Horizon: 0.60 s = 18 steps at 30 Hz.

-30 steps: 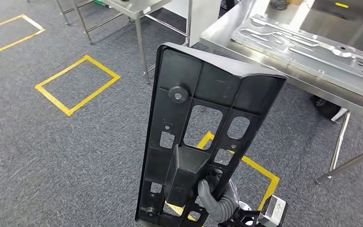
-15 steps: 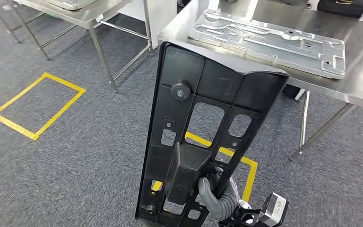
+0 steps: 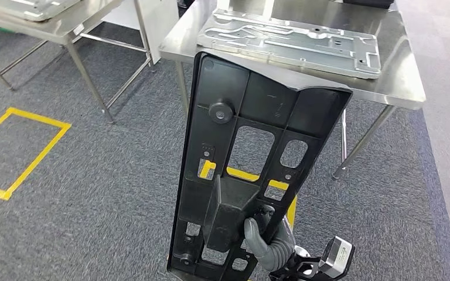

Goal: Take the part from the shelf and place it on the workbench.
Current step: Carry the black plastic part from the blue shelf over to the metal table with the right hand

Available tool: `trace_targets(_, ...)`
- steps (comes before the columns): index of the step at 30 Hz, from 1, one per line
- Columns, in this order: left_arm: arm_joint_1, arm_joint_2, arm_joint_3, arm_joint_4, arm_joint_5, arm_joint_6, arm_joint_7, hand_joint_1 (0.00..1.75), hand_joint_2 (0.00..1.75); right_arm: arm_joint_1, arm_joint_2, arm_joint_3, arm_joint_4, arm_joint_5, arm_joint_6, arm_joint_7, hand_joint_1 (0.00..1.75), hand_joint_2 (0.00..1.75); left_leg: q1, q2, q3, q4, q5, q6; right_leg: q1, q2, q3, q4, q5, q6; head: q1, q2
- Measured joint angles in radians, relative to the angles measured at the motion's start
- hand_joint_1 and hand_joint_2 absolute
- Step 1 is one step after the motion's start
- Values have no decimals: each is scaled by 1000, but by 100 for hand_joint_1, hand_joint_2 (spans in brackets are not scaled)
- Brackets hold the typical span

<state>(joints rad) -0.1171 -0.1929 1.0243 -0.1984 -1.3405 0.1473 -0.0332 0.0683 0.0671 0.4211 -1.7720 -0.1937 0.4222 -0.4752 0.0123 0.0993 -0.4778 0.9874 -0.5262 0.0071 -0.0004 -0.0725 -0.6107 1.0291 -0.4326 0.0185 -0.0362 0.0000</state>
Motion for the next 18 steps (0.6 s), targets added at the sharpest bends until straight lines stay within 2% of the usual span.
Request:
trace_targets(1,0,0,0,0,-1,0,0,0,175,-1,0,0,0,-1,0,0,155,175,-2,9,3,-1,-4,-6,5,-6,5,-13,-3,-7,0,0)
trace_targets(3,-2,1,-1,0,-2,0,0,0,175,0,0,-1,0,-1,-1,0,155,175,-4,23,11,-4,-11,-17,5,19,3,-17,-4,-18,0,0)
trace_targets(4,-3,1,-1,0,-4,0,0,0,175,0,0,-2,0,-2,-2,0,155,175,-2,11,13,1,-18,-22,2,32,5,-21,-3,-24,0,0)
trace_targets(5,-3,2,-2,0,-4,0,-1,0,175,-1,1,-2,0,-2,-2,0,155,175,-1,-12,5,24,-35,-26,-1,44,7,-25,-2,-30,0,0)
trace_targets(7,-5,3,-2,0,-5,-1,-2,0,175,-3,1,-3,0,-2,-2,-1,155,175,2,-67,-44,135,-94,-31,-5,68,9,-29,0,-39,0,0)
trace_targets(8,-8,3,-2,0,-4,-1,-4,0,175,-3,1,-3,0,-2,-2,0,155,175,2,-78,-80,207,-125,-33,-4,80,10,-29,-1,-41,0,0)
trace_targets(9,-12,3,-2,0,-3,-2,-4,0,175,-2,2,-3,0,-2,-2,0,155,175,2,-82,-109,264,-142,-35,-3,94,11,-28,-1,-42,0,0)
trace_targets(10,-15,3,-2,0,-3,-3,-4,0,175,-2,2,-3,0,-2,-3,0,155,175,2,-84,-124,289,-137,-35,-3,109,12,-27,-2,-42,0,0)
trace_targets(11,-17,3,-2,0,-3,-3,-4,0,175,-1,2,-3,0,-2,-3,0,155,175,2,-86,-121,273,-111,-34,-2,125,15,-27,-3,-42,0,0)
trace_targets(12,-16,3,-2,0,-4,-3,-4,0,175,-1,2,-3,0,-2,-3,0,155,175,2,-93,-102,218,-67,-31,-3,142,17,-25,-4,-40,0,0)
trace_targets(14,-12,4,-2,0,-6,-3,-3,0,175,-1,2,-4,1,-2,-4,0,155,175,6,-141,-55,89,4,-23,-3,172,17,-20,-5,-34,0,0)
trace_targets(15,-11,4,-2,0,-7,-3,-3,0,175,-1,2,-4,1,-2,-5,0,155,175,7,-165,-41,45,18,-19,-4,185,12,-17,-3,-28,0,0)
trace_targets(16,-12,4,-2,0,-6,-3,-4,0,175,0,2,-4,1,-2,-7,0,155,175,7,-181,-37,27,17,-15,-6,195,5,-16,-1,-22,0,0)
trace_targets(17,-13,3,-2,0,-6,-3,-4,0,175,1,2,-4,1,-2,-11,-1,155,175,6,-182,-37,20,15,-11,-8,204,0,-16,3,-14,0,0)
trace_targets(18,-13,3,-2,0,-7,-3,-4,0,175,3,2,-5,0,-2,-17,-2,155,175,7,-173,-34,14,16,-5,-10,213,-3,-19,6,-6,0,0)
